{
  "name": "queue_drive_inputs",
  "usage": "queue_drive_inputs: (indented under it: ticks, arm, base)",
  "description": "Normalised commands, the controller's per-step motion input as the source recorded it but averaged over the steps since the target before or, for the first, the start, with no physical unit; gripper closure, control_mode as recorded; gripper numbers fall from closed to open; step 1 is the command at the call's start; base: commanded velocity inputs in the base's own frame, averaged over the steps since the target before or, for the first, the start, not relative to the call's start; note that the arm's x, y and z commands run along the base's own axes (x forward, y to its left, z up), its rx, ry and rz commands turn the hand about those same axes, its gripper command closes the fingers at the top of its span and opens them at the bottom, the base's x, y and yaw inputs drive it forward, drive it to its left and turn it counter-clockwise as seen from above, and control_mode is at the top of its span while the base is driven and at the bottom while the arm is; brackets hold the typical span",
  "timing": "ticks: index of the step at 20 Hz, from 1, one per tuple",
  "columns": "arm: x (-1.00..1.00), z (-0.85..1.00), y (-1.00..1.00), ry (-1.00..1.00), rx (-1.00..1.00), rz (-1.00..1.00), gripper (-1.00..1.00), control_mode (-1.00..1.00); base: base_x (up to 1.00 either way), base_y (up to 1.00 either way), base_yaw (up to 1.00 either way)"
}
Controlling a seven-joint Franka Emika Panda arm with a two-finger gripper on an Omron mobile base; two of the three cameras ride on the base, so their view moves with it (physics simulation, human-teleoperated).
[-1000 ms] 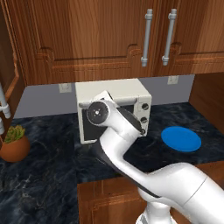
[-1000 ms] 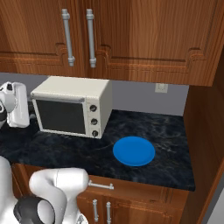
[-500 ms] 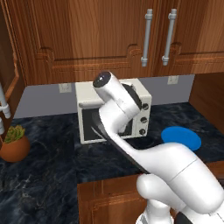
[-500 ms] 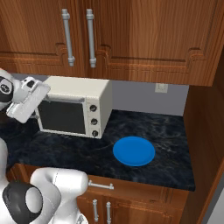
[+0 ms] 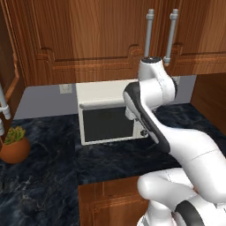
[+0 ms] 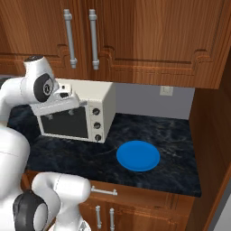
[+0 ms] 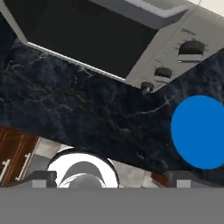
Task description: Pick up the bagel from the plate, place it on the toaster oven rack, close the door, and set the timer.
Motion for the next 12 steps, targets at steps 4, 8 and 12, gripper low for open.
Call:
queue_drive_inputs:
  ticks: [4,8,12]
  arm:
    - [0.00,-0.69,-0.61,-0.31,0.36,-0.25,-1.00,-1.00]
    - [0.00,-0.67,-0.33,-0.47,0.16,-0.20,-1.00,-1.00]
    - [0.35,-0.38,-0.17,-0.19,0.01,-0.18,-1.00,-1.00]
  base:
    - [0.00,0.00,0.00]
    - [0.00,0.00,0.00]
    - [0.00,0.00,0.00]
